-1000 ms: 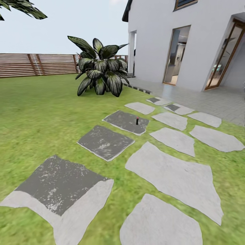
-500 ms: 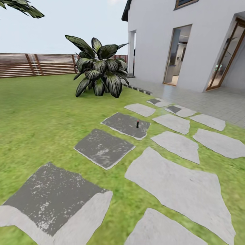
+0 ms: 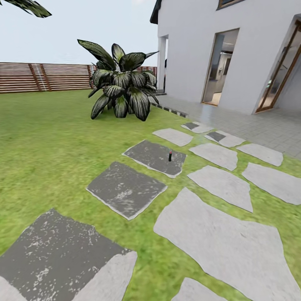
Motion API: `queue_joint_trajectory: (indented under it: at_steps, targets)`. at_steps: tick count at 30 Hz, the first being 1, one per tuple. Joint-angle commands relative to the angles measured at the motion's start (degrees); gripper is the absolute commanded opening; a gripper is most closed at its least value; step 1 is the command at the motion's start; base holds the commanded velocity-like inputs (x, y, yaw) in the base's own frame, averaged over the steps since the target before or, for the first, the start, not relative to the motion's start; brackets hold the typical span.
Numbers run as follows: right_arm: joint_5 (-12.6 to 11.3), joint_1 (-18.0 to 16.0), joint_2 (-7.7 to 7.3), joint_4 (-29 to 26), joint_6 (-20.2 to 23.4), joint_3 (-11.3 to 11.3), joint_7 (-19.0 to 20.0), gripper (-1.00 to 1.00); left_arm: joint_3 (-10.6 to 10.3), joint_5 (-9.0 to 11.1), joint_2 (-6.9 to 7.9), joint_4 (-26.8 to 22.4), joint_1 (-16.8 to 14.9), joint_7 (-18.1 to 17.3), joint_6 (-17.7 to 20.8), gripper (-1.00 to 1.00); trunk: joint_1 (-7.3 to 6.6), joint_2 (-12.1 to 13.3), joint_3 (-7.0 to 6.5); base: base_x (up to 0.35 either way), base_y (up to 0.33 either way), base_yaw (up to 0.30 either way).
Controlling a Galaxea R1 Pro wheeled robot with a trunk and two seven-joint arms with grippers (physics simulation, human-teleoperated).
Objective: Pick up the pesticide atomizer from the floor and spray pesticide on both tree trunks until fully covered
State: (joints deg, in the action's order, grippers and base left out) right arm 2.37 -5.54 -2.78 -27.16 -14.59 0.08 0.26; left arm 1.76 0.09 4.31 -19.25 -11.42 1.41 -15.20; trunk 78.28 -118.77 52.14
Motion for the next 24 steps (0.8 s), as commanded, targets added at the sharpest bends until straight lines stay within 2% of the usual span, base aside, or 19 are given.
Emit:
queue_joint_trajectory:
  at_steps: [1, 19, 24]
  targets:
    - [0.0, 0.0, 0.01, 0.0, 0.0, 0.0, 0.0, 1.0, 0.0, 0.0, 0.0, 0.0, 0.0, 0.0, 0.0, 1.0, 0.0, 0.0, 0.0, 0.34, 0.0, 0.0]
    - [0.0, 0.0, 0.06, 0.0, 0.0, 0.0, 0.0, 1.0, 0.0, 0.0, -0.02, 0.0, 0.0, 0.0, 0.0, 1.0, 0.0, 0.0, 0.0, 0.34, 0.0, 0.0]
    - [0.0, 0.0, 0.06, 0.0, 0.0, 0.0, 0.0, 1.0, 0.0, 0.0, -0.02, 0.0, 0.0, 0.0, 0.0, 1.0, 0.0, 0.0, 0.0, 0.322, -0.094, 0.0]
